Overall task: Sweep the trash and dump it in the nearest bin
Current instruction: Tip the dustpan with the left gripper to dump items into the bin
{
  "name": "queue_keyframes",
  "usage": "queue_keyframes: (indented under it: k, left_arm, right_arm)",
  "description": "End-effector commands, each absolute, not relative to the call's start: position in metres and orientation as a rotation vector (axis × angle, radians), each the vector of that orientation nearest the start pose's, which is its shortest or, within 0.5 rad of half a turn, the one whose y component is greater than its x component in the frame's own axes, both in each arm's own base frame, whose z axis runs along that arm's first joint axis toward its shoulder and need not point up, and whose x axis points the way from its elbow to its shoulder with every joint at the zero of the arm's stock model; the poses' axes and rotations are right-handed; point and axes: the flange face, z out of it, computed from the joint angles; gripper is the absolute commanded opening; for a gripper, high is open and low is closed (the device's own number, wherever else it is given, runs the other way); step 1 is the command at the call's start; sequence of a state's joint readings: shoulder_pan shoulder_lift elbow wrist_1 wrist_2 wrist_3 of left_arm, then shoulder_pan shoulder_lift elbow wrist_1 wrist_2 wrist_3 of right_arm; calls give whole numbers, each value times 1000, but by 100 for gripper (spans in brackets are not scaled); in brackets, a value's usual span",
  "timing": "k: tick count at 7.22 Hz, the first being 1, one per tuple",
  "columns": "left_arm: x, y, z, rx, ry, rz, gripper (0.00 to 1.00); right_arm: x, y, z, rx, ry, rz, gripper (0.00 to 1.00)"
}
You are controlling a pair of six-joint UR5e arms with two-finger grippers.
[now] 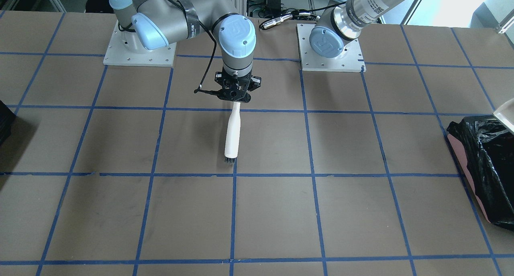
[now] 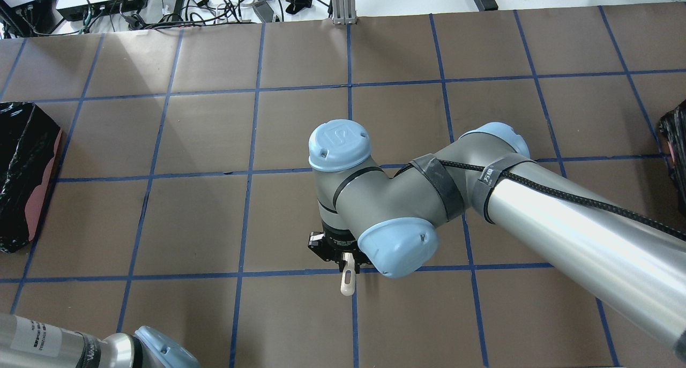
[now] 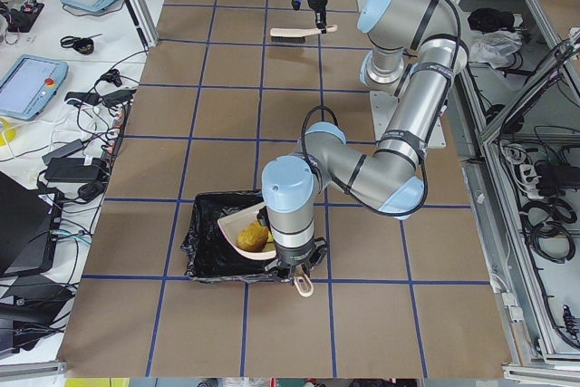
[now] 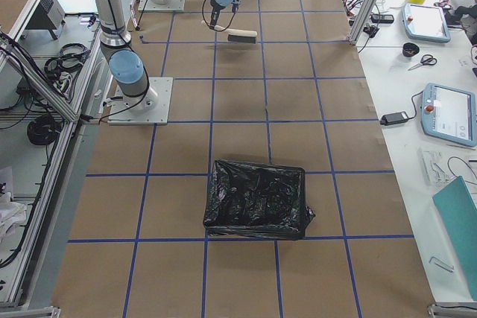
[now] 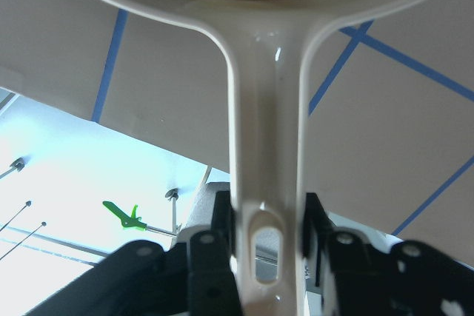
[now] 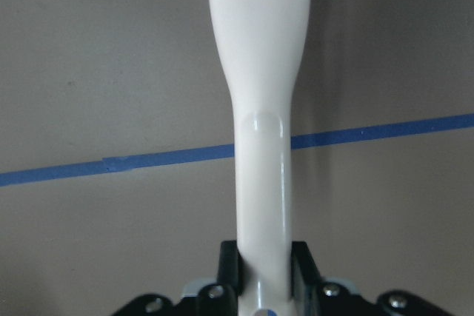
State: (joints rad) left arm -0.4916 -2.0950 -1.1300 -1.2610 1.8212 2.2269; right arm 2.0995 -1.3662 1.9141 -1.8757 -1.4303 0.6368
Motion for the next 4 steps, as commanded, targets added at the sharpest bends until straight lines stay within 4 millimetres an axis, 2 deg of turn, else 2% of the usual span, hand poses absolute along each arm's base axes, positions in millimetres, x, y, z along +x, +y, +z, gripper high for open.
queue_keyframes:
  k: [1, 2, 4]
  left_arm:
    - [587, -456, 423, 1564, 2354, 444, 0]
    - [563, -485, 429, 1611, 2272, 481, 0]
    - [544, -508, 441, 1642, 2118, 533, 0]
  right_arm:
    - [378, -354, 252, 201, 3119, 433, 0]
    - [378, -355, 249, 195, 3123, 440, 0]
    - [378, -354, 249, 187, 3125, 441, 0]
